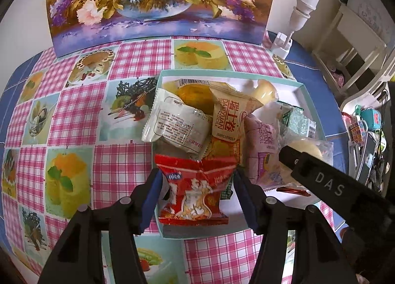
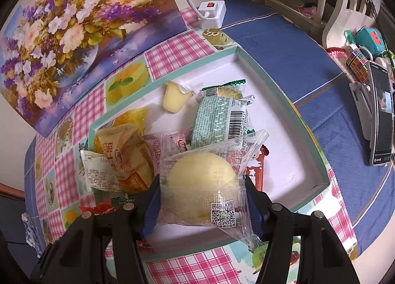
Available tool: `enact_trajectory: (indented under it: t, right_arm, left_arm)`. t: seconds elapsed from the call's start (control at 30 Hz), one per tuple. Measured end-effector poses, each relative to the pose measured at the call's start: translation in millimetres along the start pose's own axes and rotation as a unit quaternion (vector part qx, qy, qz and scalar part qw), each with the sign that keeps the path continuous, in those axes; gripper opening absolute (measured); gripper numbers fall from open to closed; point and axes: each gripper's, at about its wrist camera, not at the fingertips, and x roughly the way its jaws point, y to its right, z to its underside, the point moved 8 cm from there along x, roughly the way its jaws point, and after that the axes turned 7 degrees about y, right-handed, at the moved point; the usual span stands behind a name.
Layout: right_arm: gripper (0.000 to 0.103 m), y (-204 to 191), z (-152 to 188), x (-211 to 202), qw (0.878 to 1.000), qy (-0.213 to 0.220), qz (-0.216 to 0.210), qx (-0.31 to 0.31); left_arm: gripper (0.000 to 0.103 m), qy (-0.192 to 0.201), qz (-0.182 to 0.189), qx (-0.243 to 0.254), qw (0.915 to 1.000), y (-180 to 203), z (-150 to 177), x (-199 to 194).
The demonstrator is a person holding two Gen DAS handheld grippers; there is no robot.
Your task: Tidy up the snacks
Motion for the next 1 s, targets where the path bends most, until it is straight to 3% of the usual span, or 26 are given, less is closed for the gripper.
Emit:
enact_trajectory:
  t: [0.13,0.63,0.73,0.87,1.0]
  right_arm:
    - [0.067,-0.7,-0.7,0.4,1.000,0.000,0.000,-0.002]
    - [0.085,-4.9,-1.1,2.6,1.000,0.004,-0.005,-0.004]
    - [0.094,-8.3,-0.7,3.5,1.000,0.006,-0.011,-0.007]
    - [0.103,-13.5,-0.7,2.4,1.000,0.014,-0.016,-0.013]
    - [0.103,-18.8,-1.3,1.1,0.999,0.022,-0.016,-0.023]
  left_arm:
    - [0.073,0.002,-0.001,-0.011,0.9999,-5.9,-2.1,-1.9]
    - [0.074,0.009,-0.036,-0.075,0.9965,-51.1,-8.0,-5.5]
    - [0.089,0.012,-0.047,-0.098,0.9940,-67.2,-9.1,-6.0]
    - [0.090,0.019,-0.066,-0.119,0.9906,-87.0,-10.7,-6.8]
    - [0.095,0.021,-0.089,-0.127,0.9877,-103.1,-10.2,-6.3]
